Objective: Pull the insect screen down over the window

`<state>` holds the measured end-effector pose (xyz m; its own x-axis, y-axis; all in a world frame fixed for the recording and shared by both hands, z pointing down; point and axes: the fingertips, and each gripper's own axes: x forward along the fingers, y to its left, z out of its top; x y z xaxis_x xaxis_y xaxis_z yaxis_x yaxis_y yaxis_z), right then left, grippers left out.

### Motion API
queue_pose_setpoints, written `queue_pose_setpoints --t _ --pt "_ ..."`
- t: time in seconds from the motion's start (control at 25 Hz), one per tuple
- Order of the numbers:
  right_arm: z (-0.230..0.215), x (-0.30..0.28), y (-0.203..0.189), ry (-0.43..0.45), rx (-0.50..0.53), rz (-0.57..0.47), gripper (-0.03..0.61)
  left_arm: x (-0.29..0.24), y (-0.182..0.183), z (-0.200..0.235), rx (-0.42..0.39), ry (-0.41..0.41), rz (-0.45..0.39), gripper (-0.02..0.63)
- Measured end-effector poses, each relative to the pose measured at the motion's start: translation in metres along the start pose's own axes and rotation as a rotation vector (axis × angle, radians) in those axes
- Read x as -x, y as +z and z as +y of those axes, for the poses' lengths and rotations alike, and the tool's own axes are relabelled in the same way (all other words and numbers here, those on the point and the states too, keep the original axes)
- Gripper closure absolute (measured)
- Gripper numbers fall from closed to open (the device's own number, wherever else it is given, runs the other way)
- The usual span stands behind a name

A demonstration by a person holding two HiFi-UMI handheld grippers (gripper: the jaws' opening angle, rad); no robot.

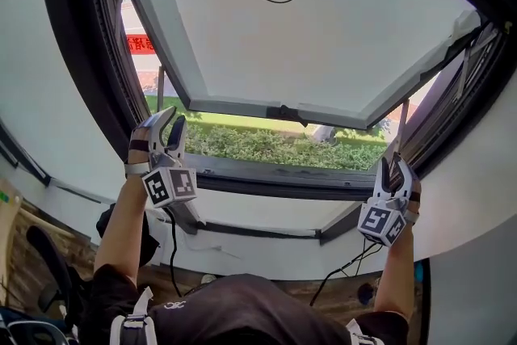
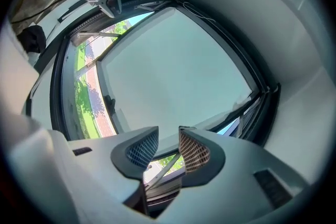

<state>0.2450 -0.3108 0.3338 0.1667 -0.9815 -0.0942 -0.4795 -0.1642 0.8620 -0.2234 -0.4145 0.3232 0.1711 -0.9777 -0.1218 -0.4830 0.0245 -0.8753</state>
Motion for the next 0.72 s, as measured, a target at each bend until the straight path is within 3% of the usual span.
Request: queue_pose_setpoints --t 0.32,0.72 --pt "-0.079 -0.003 0.033 -0.103 0.175 -0.052 0.456 -0.010 0.019 0.083 -0.046 0.087 -0.055 0.474" --pt "-0.159 -0.003 0.080 -0.202 0.257 -0.103 0.456 -0.015 0.087 0.190 -0.127 0.213 -0.174 0.474"
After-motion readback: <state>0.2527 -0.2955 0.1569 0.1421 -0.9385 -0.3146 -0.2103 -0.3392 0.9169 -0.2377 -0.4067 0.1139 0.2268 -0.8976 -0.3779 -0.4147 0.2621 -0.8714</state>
